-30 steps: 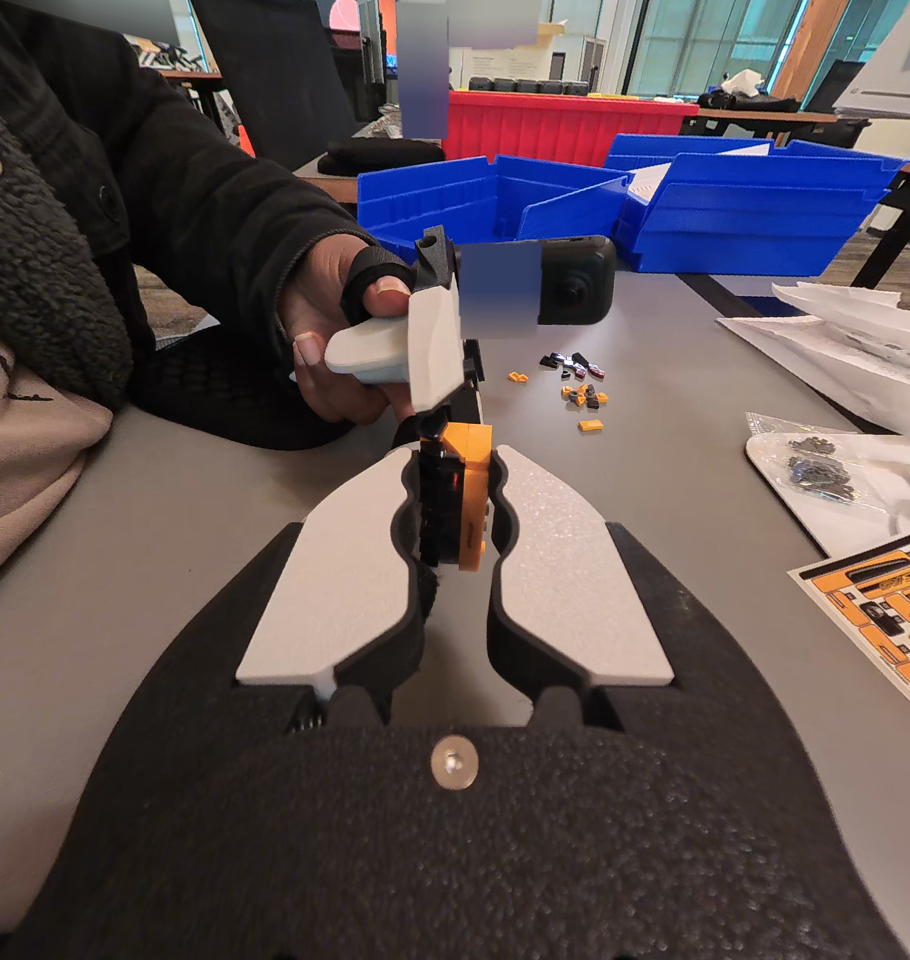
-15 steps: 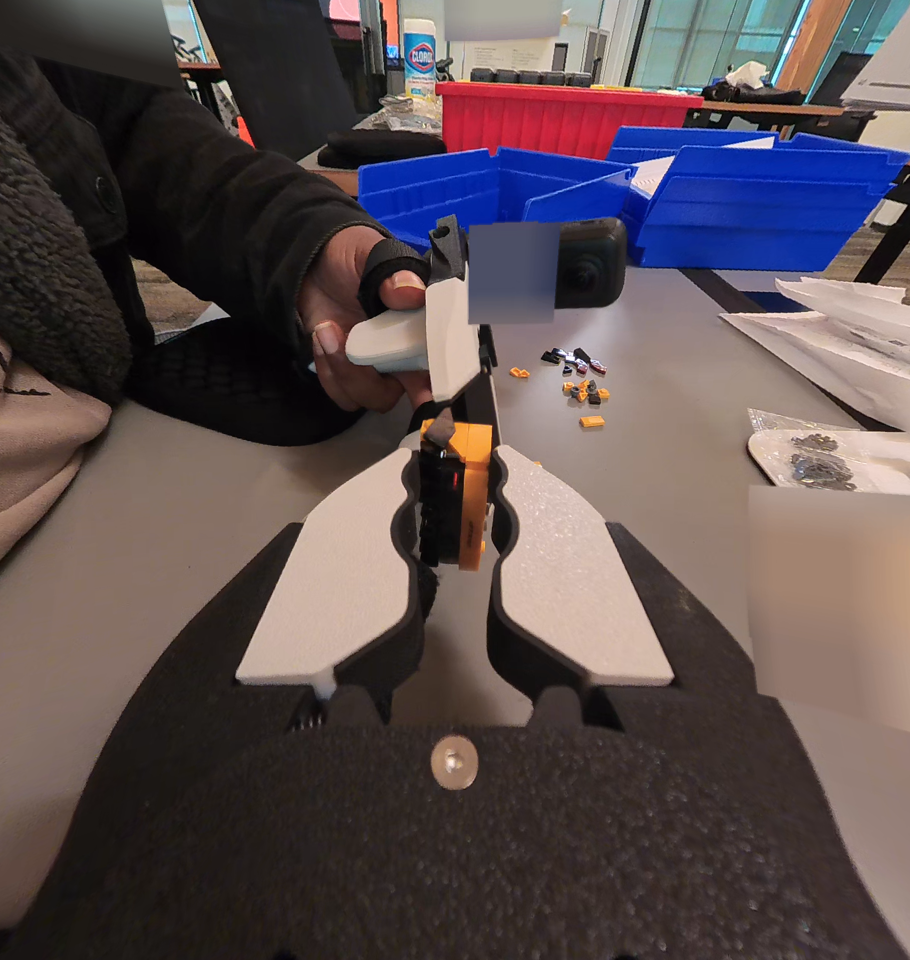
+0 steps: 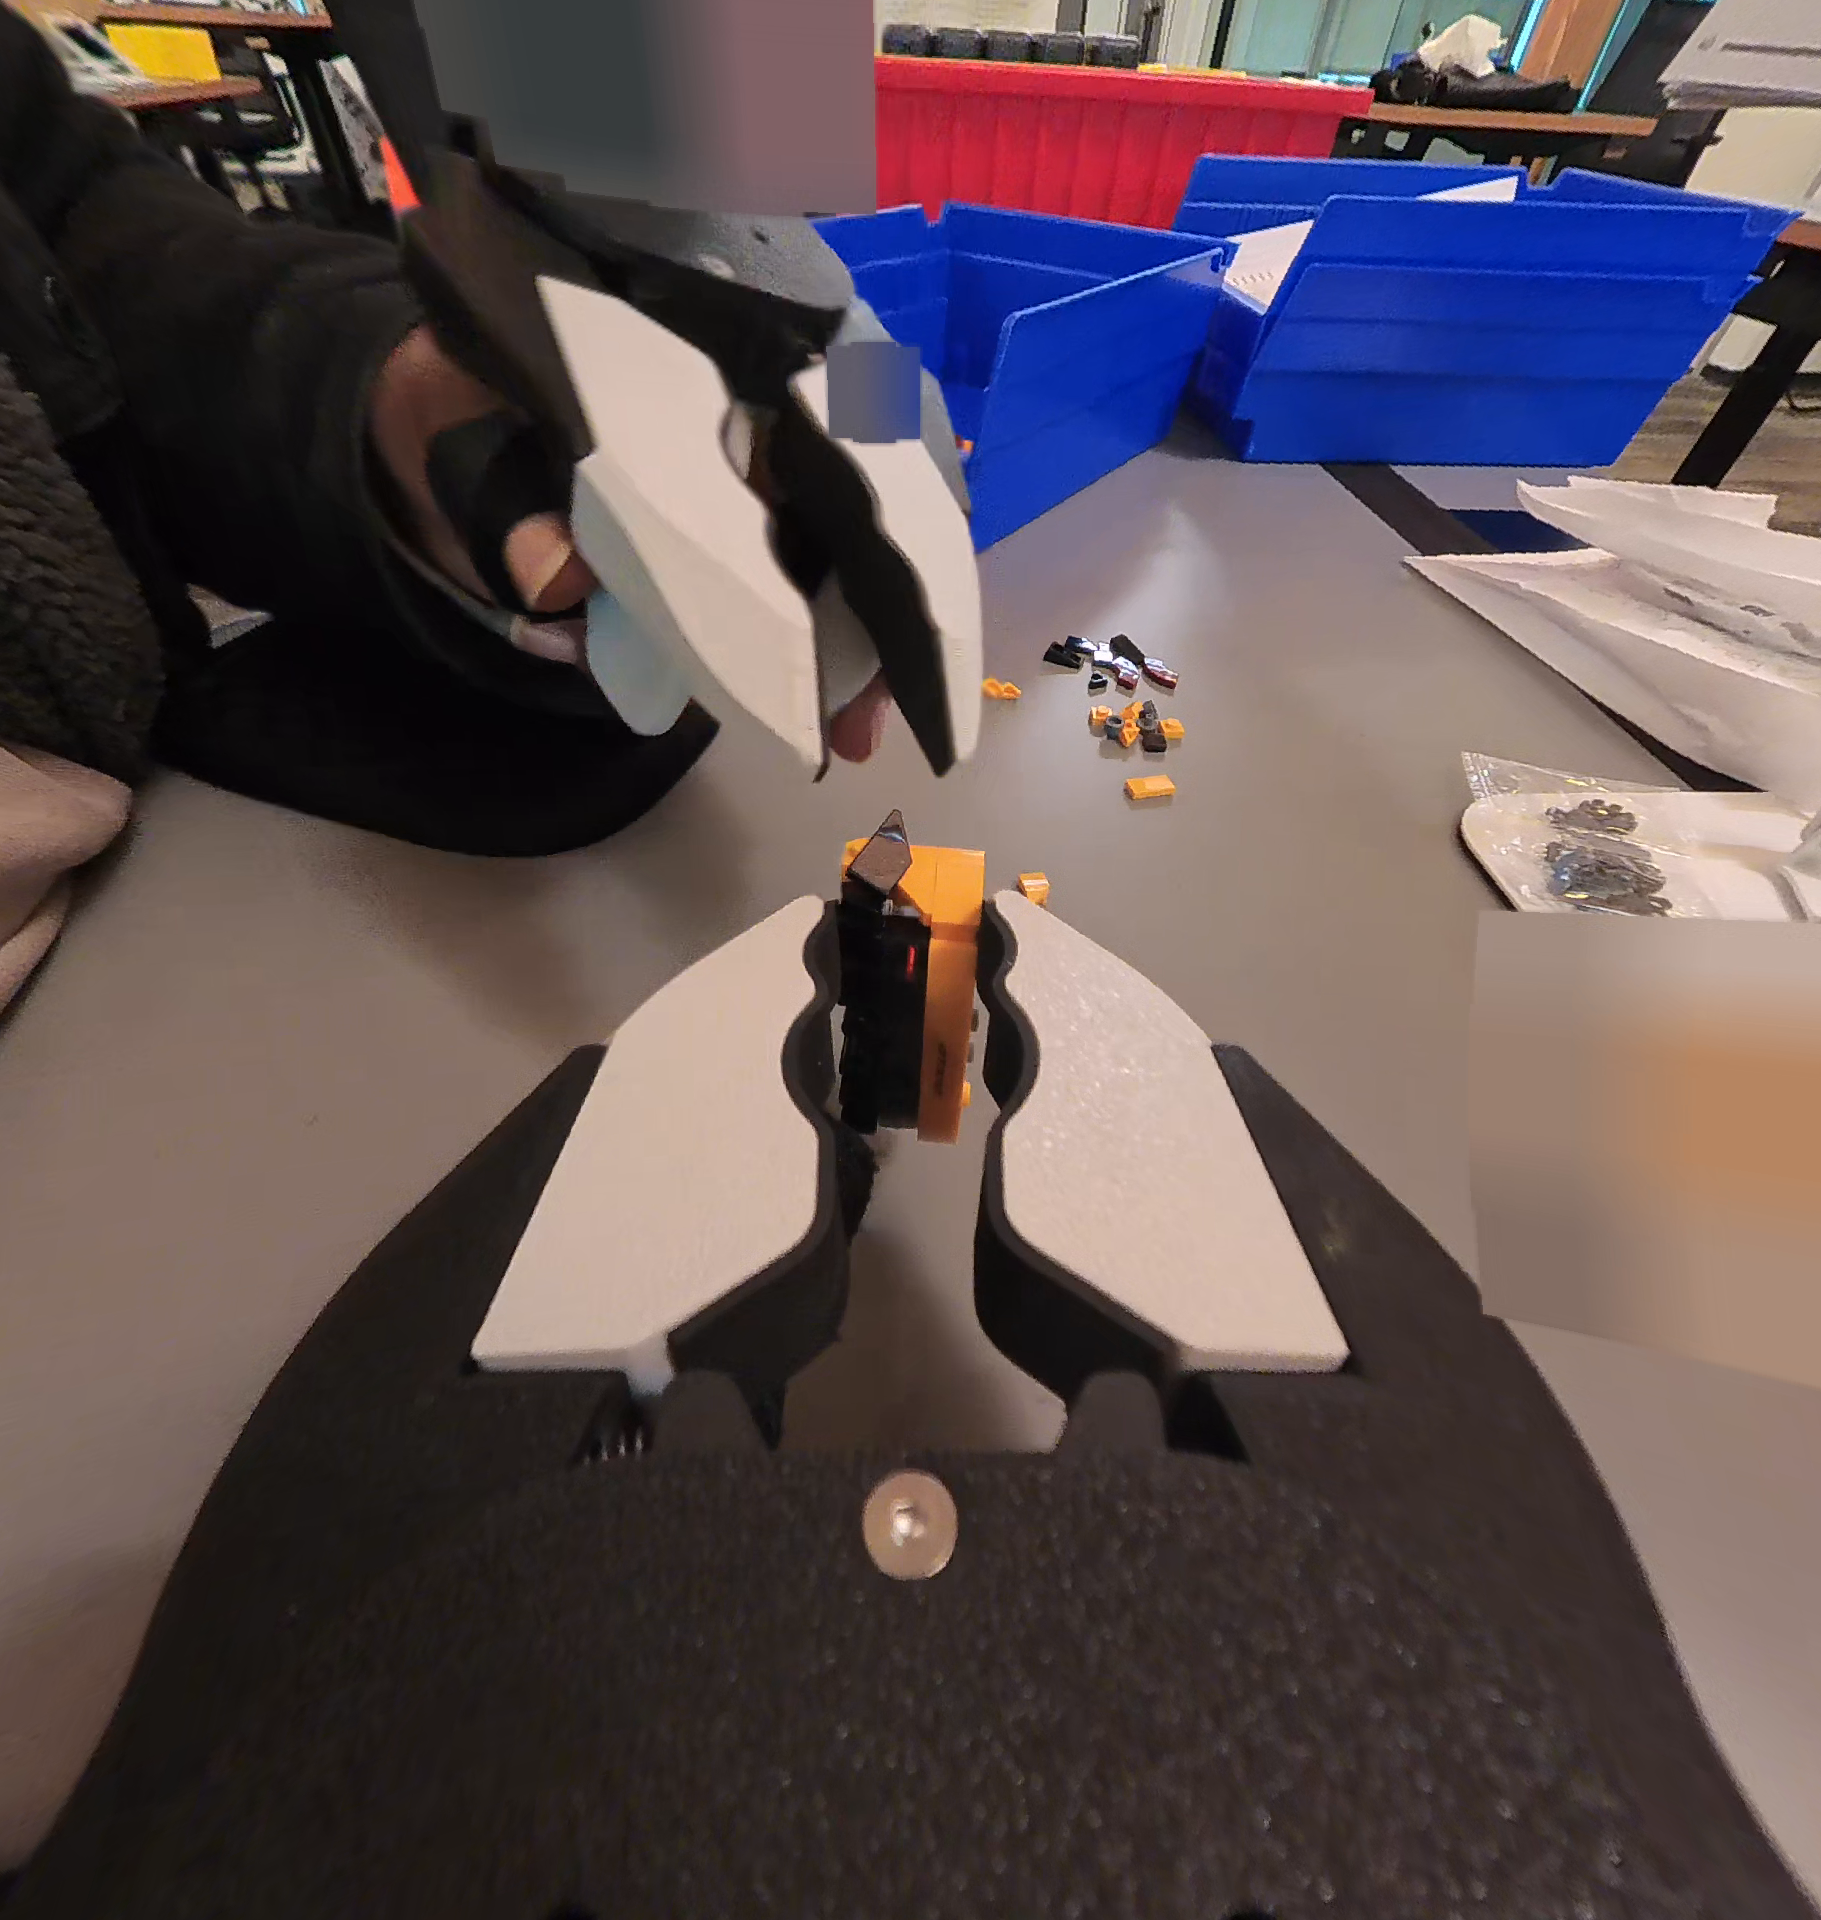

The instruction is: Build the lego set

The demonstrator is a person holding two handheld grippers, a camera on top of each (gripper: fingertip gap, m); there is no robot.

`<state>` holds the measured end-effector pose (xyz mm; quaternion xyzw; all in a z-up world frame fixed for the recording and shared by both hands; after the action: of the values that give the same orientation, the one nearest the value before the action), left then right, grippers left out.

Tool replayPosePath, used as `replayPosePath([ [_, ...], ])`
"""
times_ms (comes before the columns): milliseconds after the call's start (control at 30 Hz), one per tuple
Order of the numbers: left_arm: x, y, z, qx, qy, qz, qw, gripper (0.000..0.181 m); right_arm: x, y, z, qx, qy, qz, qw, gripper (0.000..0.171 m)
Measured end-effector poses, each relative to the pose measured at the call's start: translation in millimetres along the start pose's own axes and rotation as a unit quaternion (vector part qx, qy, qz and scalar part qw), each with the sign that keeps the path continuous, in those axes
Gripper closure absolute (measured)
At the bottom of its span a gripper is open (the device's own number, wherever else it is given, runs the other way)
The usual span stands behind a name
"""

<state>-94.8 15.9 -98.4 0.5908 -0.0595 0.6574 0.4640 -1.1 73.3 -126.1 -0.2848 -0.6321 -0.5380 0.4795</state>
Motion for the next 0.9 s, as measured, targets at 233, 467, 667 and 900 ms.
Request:
replayPosePath([
  [233,0,-8,13,0.142,-0.103,-0.023,0.984,0.160,-3,-2,2,-0.014,0.000,-0.018,1.000,0.146],
  [467,-4,-13,17,0.166,-0.113,-0.027,0.979,0.161,-5,-5,2,-0.021,0.004,-0.033,0.999,0.146],
  [667,-8,-18,13,0.182,-0.119,-0.041,0.975,0.162,-6,-6,1,-0.022,0.009,-0.039,0.999,0.146],
  [900,-11,-20,12,0.175,-0.110,-0.048,0.977,0.167,-5,-6,-1,-0.020,0.013,-0.040,0.999,0.146],
])
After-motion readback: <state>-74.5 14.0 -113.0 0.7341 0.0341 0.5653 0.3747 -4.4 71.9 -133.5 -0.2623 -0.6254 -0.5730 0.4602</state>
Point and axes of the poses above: each gripper's, where its closed fingertips meet, y back along the fingers, x out of its top, z = x × y across the jaws, the point moved 6 cm from there along y, back along the fingers, and after that the axes turned 9 degrees about -z, right-handed, at the moved point
